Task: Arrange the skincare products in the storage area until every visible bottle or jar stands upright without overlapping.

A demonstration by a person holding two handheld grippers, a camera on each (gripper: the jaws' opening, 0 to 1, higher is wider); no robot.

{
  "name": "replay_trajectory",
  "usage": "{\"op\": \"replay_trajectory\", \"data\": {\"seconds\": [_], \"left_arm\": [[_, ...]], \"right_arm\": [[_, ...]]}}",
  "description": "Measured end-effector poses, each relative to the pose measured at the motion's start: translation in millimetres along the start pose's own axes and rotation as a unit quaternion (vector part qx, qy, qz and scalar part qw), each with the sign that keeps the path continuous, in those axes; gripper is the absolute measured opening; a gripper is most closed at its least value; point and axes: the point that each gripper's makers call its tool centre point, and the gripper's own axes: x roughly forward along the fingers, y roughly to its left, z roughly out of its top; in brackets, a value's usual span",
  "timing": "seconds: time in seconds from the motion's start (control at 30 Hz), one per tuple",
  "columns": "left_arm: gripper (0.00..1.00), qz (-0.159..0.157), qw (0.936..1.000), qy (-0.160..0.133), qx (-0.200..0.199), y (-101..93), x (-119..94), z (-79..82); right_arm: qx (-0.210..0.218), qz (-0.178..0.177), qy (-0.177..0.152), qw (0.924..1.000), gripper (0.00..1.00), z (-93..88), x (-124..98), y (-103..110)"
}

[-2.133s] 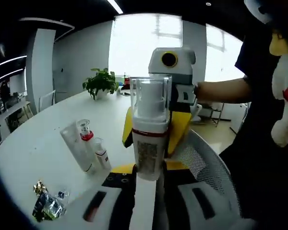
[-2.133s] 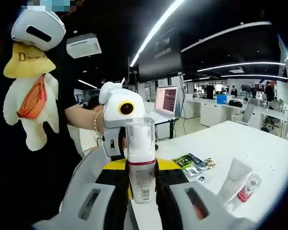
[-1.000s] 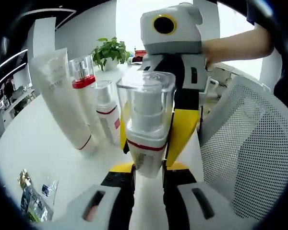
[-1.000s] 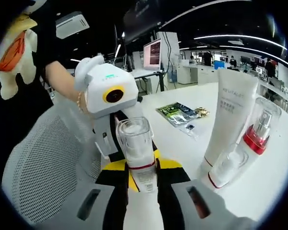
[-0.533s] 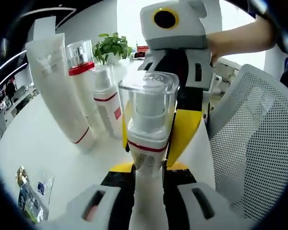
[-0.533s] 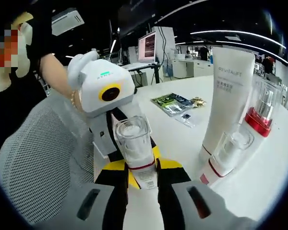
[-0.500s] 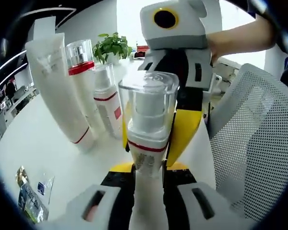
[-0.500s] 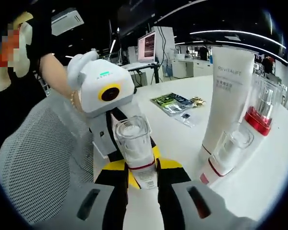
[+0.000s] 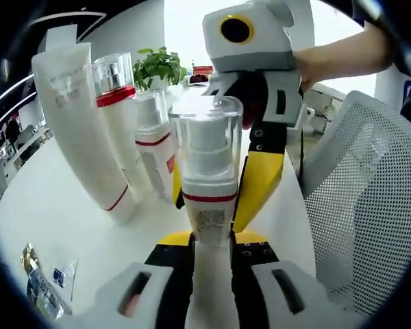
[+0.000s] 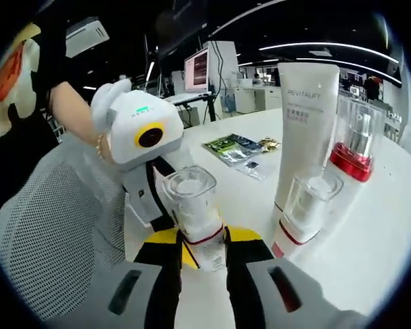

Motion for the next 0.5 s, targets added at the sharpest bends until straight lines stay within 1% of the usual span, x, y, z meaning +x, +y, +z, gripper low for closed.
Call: {"op": "replay_trajectory", "data": {"seconds": [0.2,0.23,0.3,0.4,0.5], "left_arm": [[0.19,-0.013,0.9999,-0.009,-0.003,1.8,0.5,4.6],[0.19,-0.012,0.9999,-0.005,-0.001,2.7,0.8,4.2],[0.18,-0.011,0.9999,-0.005,0.002,4.9,1.9,4.3],[0.18,-0.012,0.9999,-0.005,0.000,11.1,4.2,3.6],[0.18,-0.014,0.9999,-0.002,0.006,16.8,6.2,3.3]], "right_arm": [[0.004,-0.005,-0.004,1.0000,0.24,0.3,1.1,-0.5],[0.004,-0.007,-0.005,1.0000,0.24,0.4,1.4,-0.8],[0.006,-0.019,-0.008,0.9998,0.24,1.7,2.2,-3.8],[0.020,-0.032,-0.014,0.9992,0.24,2.5,2.4,-10.1],[0.032,-0.041,-0.019,0.9985,0.28,3.2,0.2,-12.5]]}}
